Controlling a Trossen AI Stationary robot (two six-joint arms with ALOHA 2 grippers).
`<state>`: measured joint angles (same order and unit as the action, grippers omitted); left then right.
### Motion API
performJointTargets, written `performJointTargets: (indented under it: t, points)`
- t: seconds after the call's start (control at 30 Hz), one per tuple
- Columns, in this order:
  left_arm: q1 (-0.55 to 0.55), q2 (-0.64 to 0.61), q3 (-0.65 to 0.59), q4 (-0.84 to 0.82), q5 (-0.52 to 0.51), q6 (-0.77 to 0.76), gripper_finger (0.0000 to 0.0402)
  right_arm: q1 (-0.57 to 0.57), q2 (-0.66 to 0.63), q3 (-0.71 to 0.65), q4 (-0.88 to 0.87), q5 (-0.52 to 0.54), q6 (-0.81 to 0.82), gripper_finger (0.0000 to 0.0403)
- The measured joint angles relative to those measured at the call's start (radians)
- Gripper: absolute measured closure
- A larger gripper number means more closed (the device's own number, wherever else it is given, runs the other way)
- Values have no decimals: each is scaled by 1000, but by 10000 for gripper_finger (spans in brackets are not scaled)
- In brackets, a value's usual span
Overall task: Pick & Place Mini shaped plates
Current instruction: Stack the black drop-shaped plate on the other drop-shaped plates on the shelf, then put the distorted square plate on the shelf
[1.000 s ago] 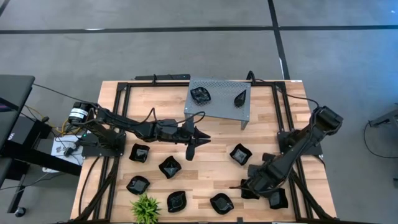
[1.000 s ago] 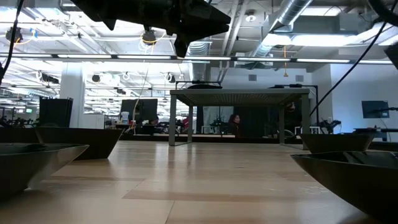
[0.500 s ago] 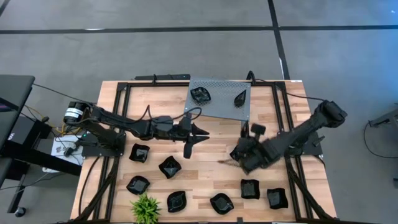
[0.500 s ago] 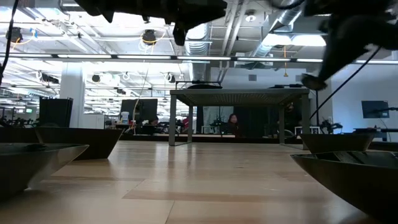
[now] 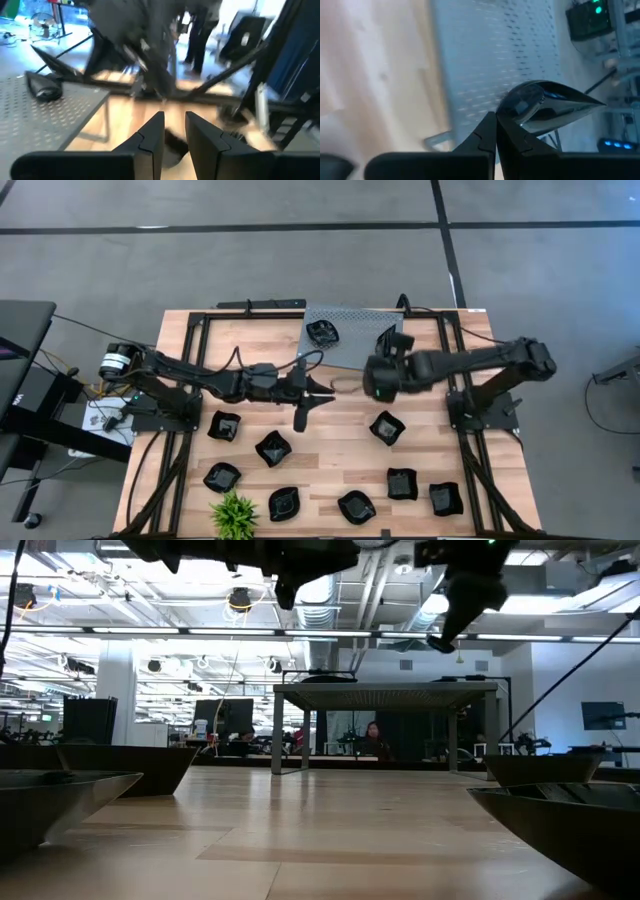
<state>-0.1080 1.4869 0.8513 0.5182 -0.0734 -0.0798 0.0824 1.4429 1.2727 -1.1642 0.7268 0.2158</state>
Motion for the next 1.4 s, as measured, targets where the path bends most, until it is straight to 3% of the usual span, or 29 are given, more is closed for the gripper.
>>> performJointTargets:
  t: [0.37, 0.7, 1.0, 1.4]
  points:
    - [124, -243, -1, -455, -1, 23, 323, -253, 0, 17, 34, -176, -157, 403]
    - [148, -321, -34, -482, -2, 23, 323, -339, 2, 17, 79, -342, -226, 403]
    - [148, -322, -67, -479, -1, 20, 323, -368, 2, 17, 67, -341, -218, 398]
    - [147, -322, -68, -473, -1, -14, 323, -358, 2, 20, 50, -337, -211, 330]
